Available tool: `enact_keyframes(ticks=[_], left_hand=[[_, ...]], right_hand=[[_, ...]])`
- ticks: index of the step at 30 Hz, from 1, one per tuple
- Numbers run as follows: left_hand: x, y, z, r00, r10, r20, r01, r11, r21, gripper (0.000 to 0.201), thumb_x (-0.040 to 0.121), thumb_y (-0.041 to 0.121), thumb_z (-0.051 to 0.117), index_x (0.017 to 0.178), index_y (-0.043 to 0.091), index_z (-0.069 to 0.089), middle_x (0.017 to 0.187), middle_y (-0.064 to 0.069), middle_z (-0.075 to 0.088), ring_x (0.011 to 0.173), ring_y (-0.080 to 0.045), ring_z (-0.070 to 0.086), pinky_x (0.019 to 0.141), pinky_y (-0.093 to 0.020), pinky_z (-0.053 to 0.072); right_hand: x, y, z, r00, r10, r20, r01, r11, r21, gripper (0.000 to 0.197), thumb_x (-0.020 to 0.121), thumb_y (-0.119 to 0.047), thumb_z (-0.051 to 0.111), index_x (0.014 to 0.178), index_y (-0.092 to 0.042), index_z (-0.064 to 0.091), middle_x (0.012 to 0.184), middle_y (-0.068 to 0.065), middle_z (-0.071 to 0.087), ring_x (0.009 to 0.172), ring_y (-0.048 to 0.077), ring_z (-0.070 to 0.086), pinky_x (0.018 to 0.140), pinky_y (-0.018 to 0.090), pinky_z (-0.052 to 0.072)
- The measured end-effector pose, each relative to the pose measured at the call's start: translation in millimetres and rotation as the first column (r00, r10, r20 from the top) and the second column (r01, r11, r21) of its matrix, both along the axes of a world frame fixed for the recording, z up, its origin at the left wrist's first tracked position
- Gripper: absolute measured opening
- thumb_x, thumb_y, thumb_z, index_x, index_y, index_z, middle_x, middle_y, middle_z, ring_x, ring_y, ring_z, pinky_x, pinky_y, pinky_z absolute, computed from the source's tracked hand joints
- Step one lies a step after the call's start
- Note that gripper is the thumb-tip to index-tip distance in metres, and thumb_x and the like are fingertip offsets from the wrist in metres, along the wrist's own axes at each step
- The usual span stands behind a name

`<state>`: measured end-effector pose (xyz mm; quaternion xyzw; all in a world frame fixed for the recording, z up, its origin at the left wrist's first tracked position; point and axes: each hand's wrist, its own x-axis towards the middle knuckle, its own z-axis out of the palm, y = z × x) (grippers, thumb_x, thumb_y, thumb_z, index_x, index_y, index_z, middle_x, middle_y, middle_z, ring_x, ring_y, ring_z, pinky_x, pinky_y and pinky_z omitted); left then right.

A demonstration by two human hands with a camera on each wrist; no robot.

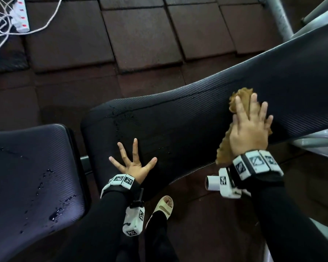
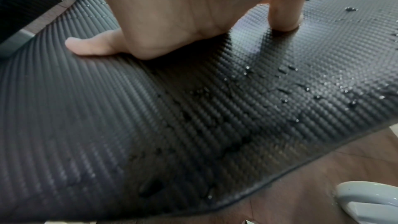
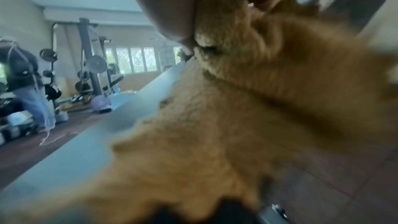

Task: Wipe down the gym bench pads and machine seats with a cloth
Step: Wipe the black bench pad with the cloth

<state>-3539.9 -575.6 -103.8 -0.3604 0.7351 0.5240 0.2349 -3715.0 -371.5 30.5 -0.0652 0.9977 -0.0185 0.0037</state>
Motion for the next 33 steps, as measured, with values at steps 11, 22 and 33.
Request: enact_keyframes(ticks=[11,22,33], left_hand=[[0.4,-1.3,-1.3,1.000,-0.012,-0.005,0.012,1.000,0.024,0.092,0.051,0.088,0.041,0.120,0.077,-0.019,0.121,0.037,-0.055,0.123,-0.036,-0.050,0.104,-0.057,-0.024],[1.0,-3.2,-7.1,0.998,-0.055,0.040,0.055,0.998,0.007,0.094,0.051,0.091,0.038,0.123,0.075,-0.020,0.124,0.035,-0.054,0.117,-0.028,-0.052,0.100,-0.071,-0.015],[2.2,-2.4,-6.0,0.995,-0.081,0.049,0.081,0.997,0.012,0.094,0.050,0.092,0.035,0.122,0.074,-0.022,0.126,0.032,-0.055,0.113,-0.025,-0.055,0.101,-0.075,-0.011]], right_hand=[[-10.4,-12.9,12.0,0.982,0.110,0.157,-0.092,0.989,-0.116,0.071,0.088,0.006,0.041,0.148,-0.023,0.019,0.158,0.004,-0.001,0.144,0.031,-0.008,0.115,0.046,-0.007],[-82.0,-23.2,44.7,0.995,0.079,0.052,-0.078,0.996,-0.032,0.063,0.087,0.000,0.042,0.146,-0.018,0.031,0.158,0.003,0.009,0.144,0.036,-0.001,0.112,0.058,0.002],[-76.2,-69.8,-5.9,0.994,0.030,0.104,-0.047,0.985,0.166,0.063,0.096,-0.031,0.041,0.150,-0.026,0.008,0.158,0.003,-0.007,0.142,0.038,-0.011,0.111,0.057,-0.007]])
